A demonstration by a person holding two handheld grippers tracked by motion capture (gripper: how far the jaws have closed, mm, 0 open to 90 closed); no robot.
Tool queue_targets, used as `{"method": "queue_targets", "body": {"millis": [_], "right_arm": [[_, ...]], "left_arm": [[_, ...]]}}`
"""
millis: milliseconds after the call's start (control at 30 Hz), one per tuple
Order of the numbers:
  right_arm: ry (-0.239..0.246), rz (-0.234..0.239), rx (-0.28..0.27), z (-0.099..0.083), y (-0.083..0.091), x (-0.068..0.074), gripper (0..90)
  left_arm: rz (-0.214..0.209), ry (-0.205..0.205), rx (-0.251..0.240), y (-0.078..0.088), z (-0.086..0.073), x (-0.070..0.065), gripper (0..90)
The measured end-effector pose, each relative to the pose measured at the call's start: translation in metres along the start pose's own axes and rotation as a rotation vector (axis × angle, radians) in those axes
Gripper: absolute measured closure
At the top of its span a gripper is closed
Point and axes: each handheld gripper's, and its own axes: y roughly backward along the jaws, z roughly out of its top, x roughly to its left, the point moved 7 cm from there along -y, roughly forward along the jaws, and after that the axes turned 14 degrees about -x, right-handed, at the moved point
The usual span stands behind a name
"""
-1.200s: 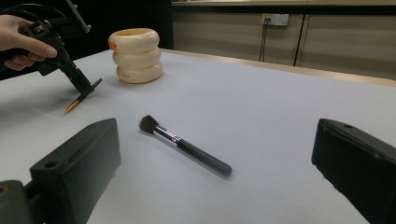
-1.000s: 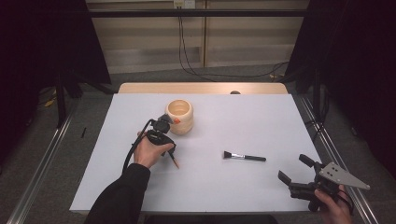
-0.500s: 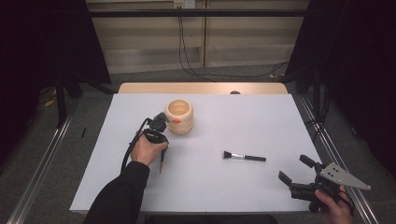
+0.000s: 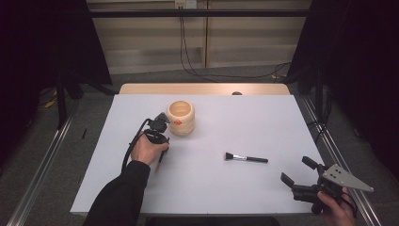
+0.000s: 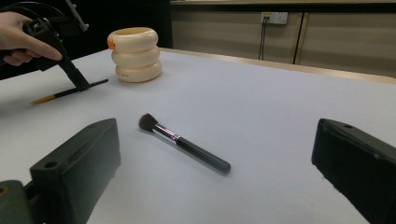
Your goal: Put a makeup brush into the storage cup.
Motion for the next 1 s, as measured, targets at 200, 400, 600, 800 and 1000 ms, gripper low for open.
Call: {"method": "queue_targets", "body": {"millis": [200, 400, 600, 800, 1000], "right_arm": [[-0.003, 0.000, 0.007, 0.000, 0.000, 0.000, 0.4], [0.001, 0.003, 0.010, -0.001, -0.002, 0.000, 0.4], [0.000, 0.010, 0.010, -0.001, -0.002, 0.002, 0.4], [-0.001, 0.009, 0.013, -0.001, -0.002, 0.001, 0.4], [0.000, 0.009, 0.014, -0.001, -0.002, 0.001, 0.3]], "left_arm": [[0.002, -0.020, 0.022, 0.006, -0.008, -0.001, 70.9], [0.008, -0.021, 0.027, 0.005, -0.011, 0.004, 80.6], [0.027, -0.058, 0.046, 0.004, -0.011, 0.003, 84.2], [-0.010, -0.081, 0.038, 0.006, -0.011, 0.005, 84.3], [-0.036, -0.067, 0.018, 0.010, -0.013, 0.006, 84.3]]}}
